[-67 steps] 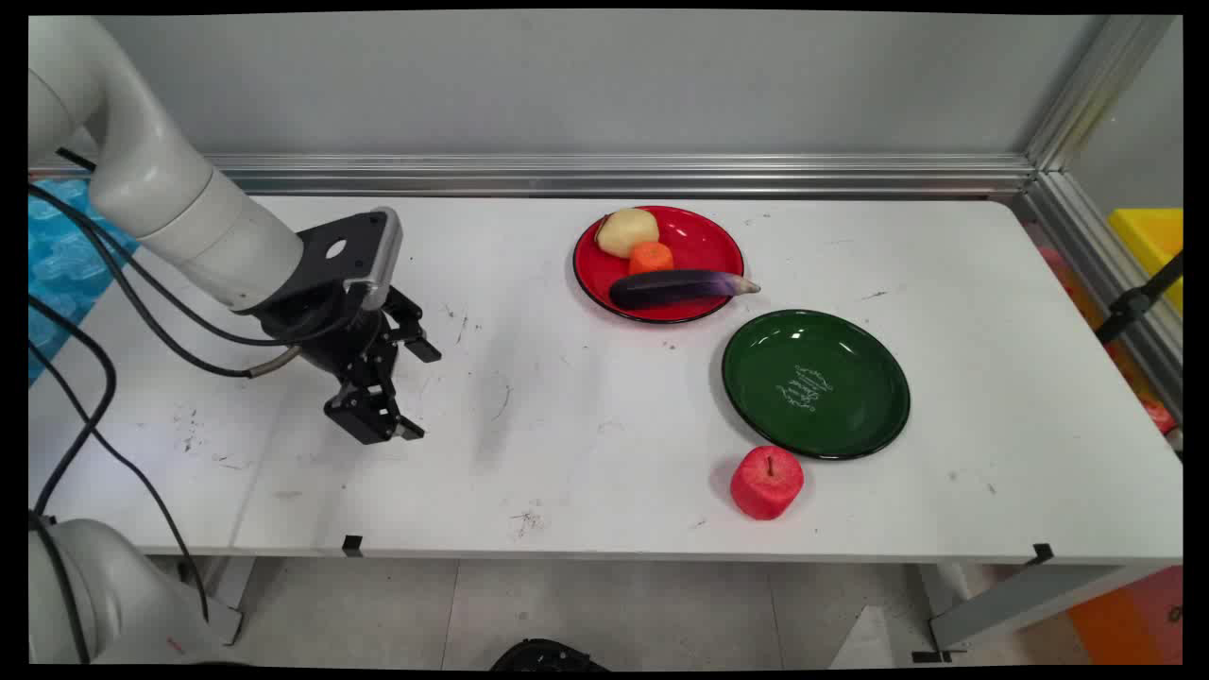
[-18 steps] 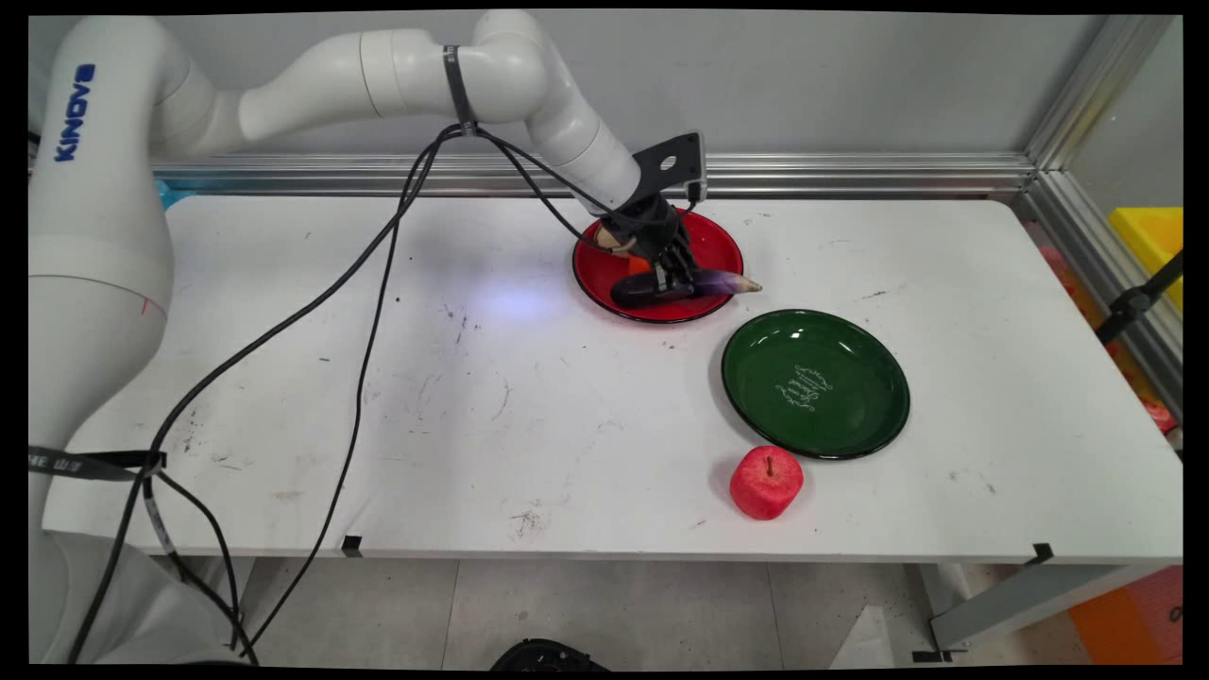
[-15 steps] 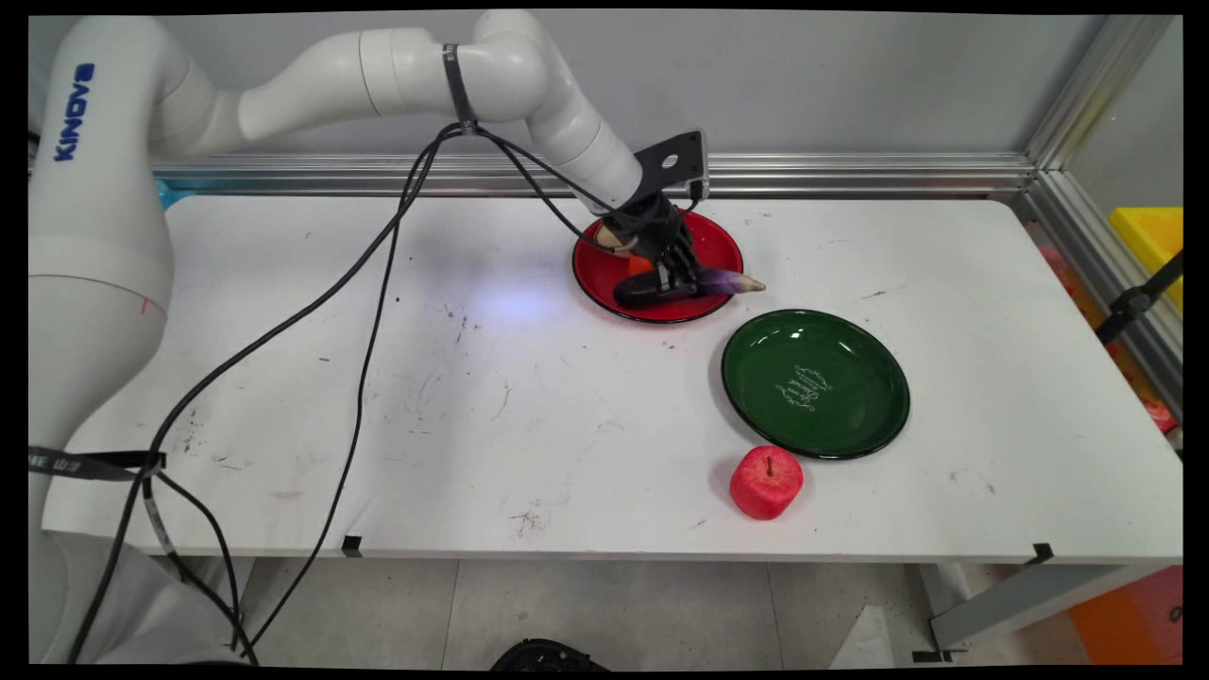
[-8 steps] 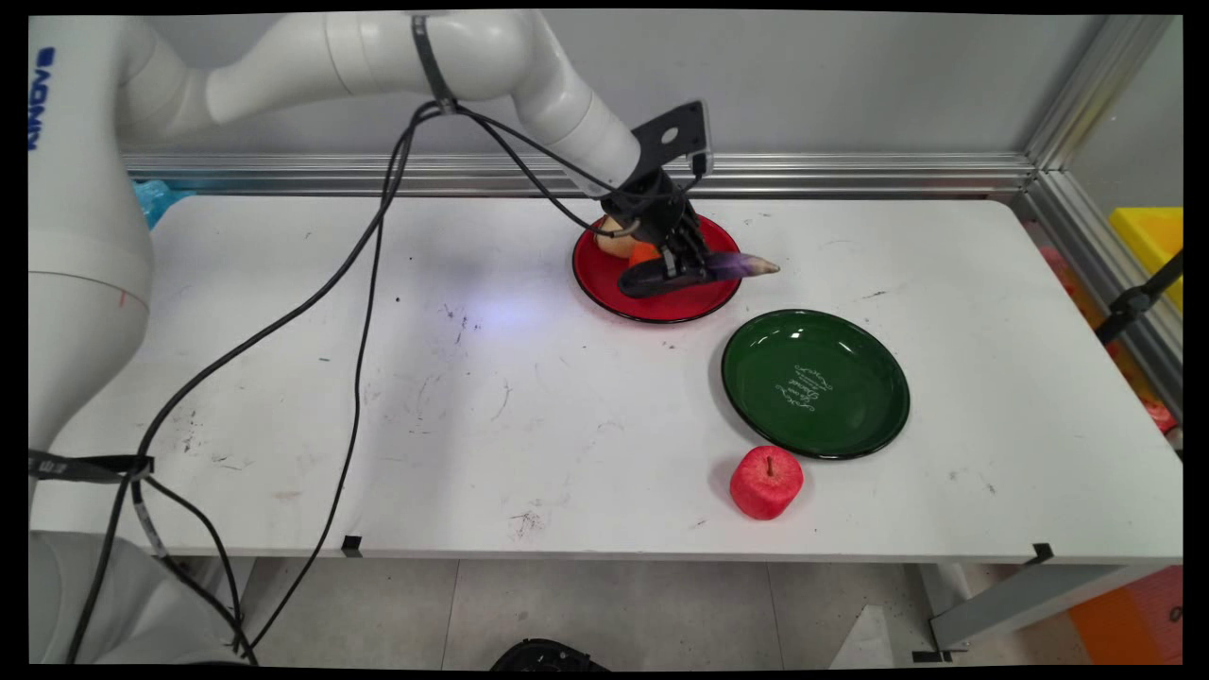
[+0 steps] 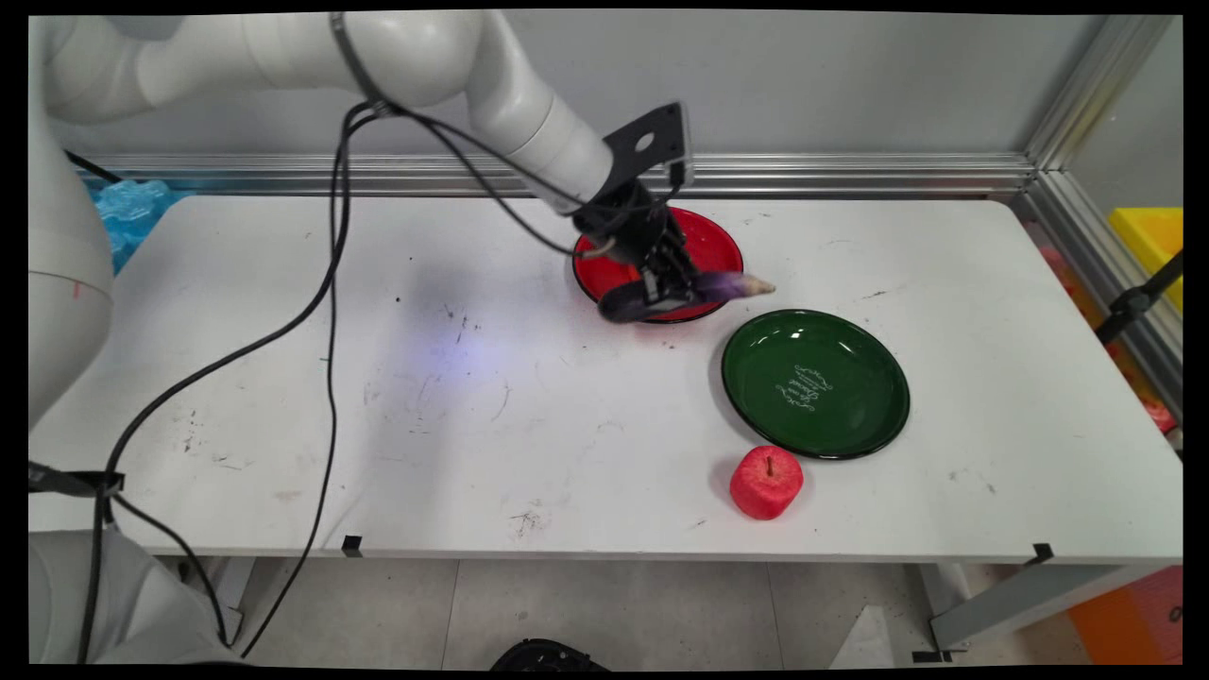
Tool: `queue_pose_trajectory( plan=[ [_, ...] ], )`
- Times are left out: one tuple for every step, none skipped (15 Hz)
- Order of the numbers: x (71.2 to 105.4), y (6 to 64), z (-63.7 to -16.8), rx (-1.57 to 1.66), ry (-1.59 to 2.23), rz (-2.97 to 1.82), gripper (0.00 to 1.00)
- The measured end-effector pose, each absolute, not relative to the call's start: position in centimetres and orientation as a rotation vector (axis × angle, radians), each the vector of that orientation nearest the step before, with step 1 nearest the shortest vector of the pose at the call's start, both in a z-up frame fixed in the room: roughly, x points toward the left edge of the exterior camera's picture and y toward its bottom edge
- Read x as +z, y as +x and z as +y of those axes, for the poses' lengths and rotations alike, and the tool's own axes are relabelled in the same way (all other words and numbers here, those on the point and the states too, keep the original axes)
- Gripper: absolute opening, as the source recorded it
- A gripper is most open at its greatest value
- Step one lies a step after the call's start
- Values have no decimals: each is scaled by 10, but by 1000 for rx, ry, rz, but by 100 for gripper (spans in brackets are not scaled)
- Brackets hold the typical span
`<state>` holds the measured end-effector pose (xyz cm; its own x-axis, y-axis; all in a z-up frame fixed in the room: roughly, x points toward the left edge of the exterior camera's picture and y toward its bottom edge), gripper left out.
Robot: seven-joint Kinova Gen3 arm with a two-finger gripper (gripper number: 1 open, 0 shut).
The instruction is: Place the picked object on the table
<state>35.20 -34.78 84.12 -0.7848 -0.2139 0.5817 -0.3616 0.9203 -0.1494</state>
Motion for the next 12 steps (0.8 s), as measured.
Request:
queue_pose_trajectory(
  plan=[
    [840, 354, -338, 338, 411, -2501, 0],
    [839, 356, -331, 336, 410, -2505, 0],
    [835, 360, -319, 333, 414, -2511, 0],
    [831, 363, -309, 333, 416, -2515, 0],
    [827, 365, -302, 333, 416, -2518, 0],
    [822, 367, -295, 335, 417, -2519, 0],
    [819, 369, -290, 337, 418, -2520, 0],
    [815, 370, -286, 337, 419, -2522, 0],
    [809, 372, -282, 340, 422, -2523, 0],
    [805, 374, -278, 341, 424, -2524, 0],
    [800, 375, -276, 343, 425, -2526, 0],
    [795, 377, -274, 345, 424, -2527, 0]
  ],
)
